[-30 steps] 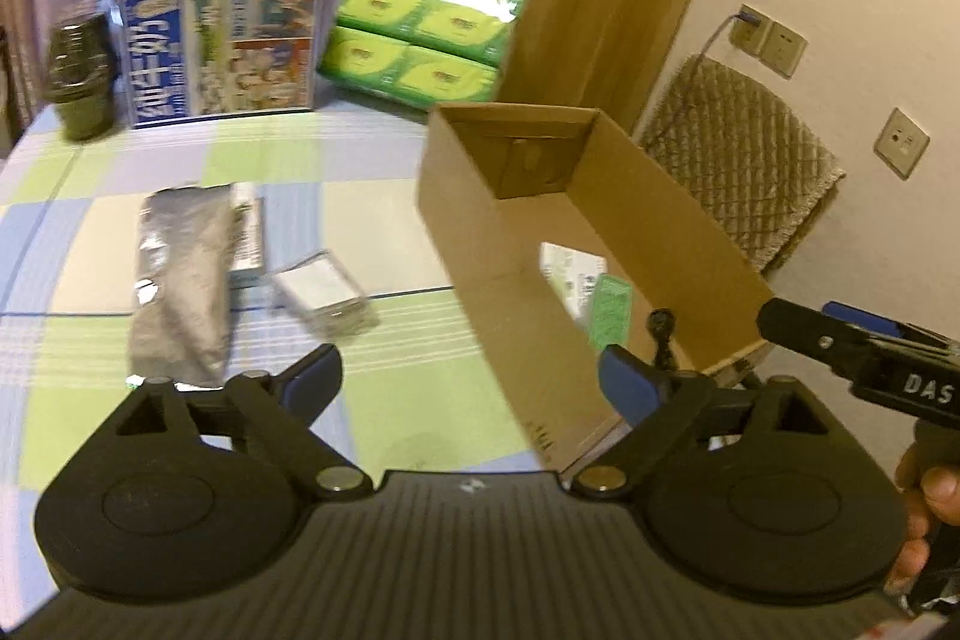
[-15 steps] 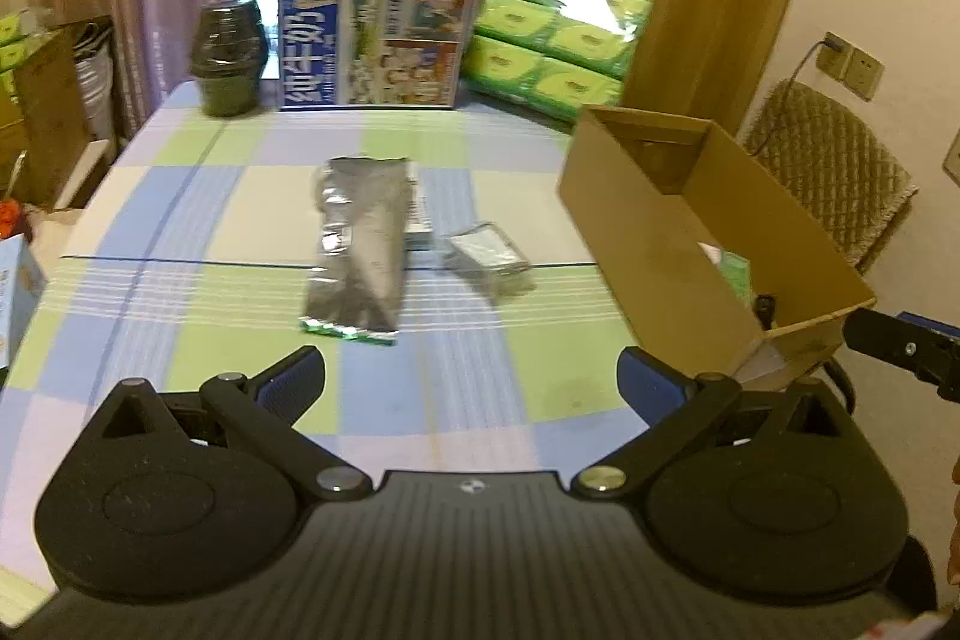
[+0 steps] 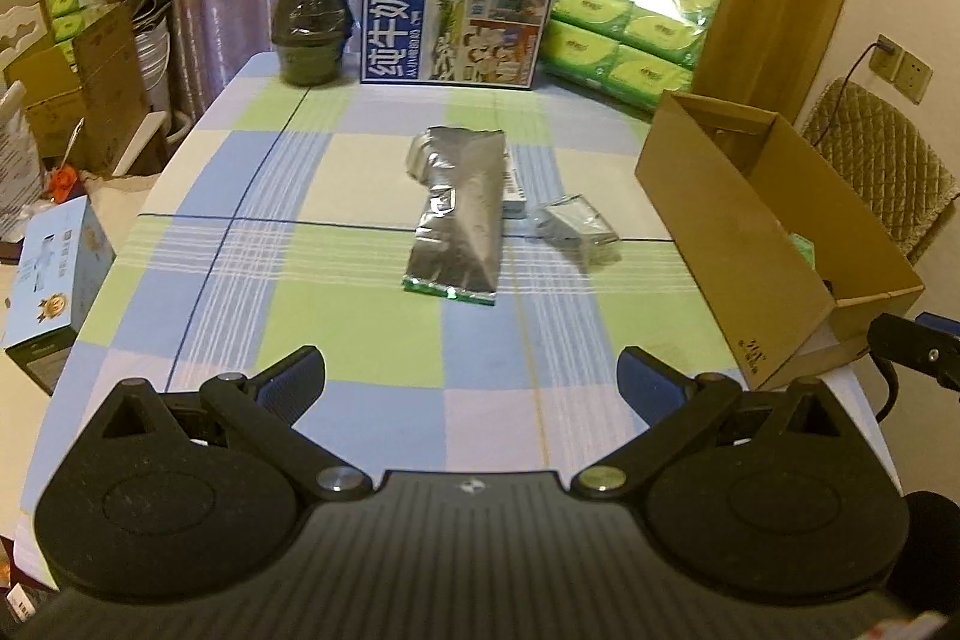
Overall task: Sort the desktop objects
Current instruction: 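Withdraw both tools from the cardboard box back over the table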
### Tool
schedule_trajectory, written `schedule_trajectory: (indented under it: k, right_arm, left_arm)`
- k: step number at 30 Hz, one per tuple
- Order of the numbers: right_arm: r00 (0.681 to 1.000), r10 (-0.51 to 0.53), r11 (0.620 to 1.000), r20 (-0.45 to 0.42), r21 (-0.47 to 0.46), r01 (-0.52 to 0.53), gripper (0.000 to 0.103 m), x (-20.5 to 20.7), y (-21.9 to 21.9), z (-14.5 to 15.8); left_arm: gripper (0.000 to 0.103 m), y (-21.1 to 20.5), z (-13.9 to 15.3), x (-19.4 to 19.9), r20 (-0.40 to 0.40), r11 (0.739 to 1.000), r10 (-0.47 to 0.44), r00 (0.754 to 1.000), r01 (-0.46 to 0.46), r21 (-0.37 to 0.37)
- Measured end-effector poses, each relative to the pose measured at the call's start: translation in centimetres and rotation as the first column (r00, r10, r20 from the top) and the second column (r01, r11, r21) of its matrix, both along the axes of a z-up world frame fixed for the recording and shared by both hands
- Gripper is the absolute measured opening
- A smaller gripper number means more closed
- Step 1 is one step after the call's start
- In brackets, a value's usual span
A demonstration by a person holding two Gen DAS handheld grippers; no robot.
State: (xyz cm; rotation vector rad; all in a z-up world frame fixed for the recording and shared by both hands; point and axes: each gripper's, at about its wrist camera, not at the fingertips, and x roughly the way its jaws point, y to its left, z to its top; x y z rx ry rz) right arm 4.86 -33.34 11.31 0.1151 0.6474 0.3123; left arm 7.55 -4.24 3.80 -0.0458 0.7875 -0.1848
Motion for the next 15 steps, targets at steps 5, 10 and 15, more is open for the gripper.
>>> schedule_trajectory:
  k: [5, 10, 15]
  right_arm:
    - [1.000, 0.007, 1.000, -0.005, -0.005, -0.007, 0.101, 0.1, 0.6, -0.3]
    - [1.000, 0.016, 1.000, -0.006, -0.008, -0.016, 0.101, 0.2, 1.1, -0.5]
    - [1.000, 0.023, 1.000, -0.011, -0.010, -0.023, 0.101, 0.4, 1.4, -0.7]
  left_arm:
    - [0.102, 0.7, -0.3, -0.1, -0.009, 1.000, 0.011, 1.000, -0.011, 0.002]
    - [0.102, 0.9, -0.4, 0.0, -0.012, 1.000, 0.014, 1.000, -0.014, 0.001]
    - [0.102, 0.9, -0.5, 0.1, -0.016, 1.000, 0.012, 1.000, -0.012, 0.008]
